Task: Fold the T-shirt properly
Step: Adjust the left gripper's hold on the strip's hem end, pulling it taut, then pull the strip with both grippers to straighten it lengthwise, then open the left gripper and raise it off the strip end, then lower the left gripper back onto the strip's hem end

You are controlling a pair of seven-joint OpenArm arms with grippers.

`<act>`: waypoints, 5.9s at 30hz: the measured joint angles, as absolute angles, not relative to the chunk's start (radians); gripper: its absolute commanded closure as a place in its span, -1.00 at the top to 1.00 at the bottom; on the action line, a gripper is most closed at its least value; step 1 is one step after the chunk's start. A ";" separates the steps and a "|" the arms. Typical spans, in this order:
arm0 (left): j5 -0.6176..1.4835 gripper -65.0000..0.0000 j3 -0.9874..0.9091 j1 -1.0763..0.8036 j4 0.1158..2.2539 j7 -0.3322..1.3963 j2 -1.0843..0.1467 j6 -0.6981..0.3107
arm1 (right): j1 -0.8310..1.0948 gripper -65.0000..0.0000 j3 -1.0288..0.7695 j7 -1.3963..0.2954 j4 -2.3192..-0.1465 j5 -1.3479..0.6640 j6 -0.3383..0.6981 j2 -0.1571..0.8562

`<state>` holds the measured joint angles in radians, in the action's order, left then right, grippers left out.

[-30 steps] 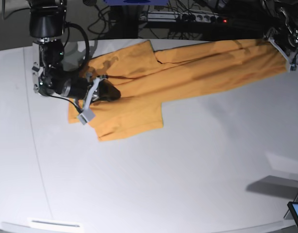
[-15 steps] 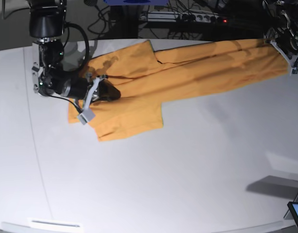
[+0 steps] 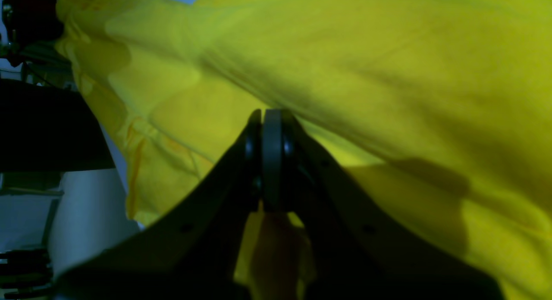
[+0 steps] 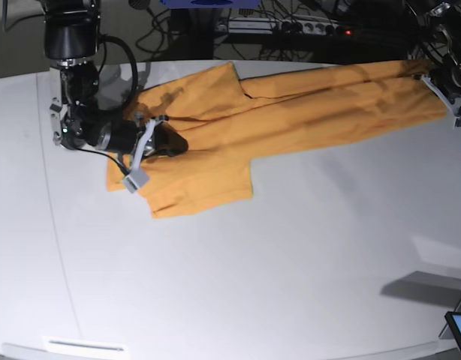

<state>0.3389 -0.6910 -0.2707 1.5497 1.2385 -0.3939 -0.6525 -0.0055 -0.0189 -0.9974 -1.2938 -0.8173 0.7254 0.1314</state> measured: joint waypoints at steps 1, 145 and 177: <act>0.324 -1.00 -0.673 -0.262 1.533 1.238 -0.398 -0.647 | -0.006 -0.98 -0.017 -0.995 -1.294 -0.817 0.725 0.131; -0.027 0.03 -0.575 0.060 1.708 1.189 -0.356 -0.634 | -0.040 -0.12 -0.184 -1.091 -1.685 -0.701 0.535 0.290; 0.738 0.03 -0.717 0.032 1.171 1.167 -0.541 -0.679 | 0.109 -0.12 -0.188 -1.093 -1.804 -0.707 0.522 0.288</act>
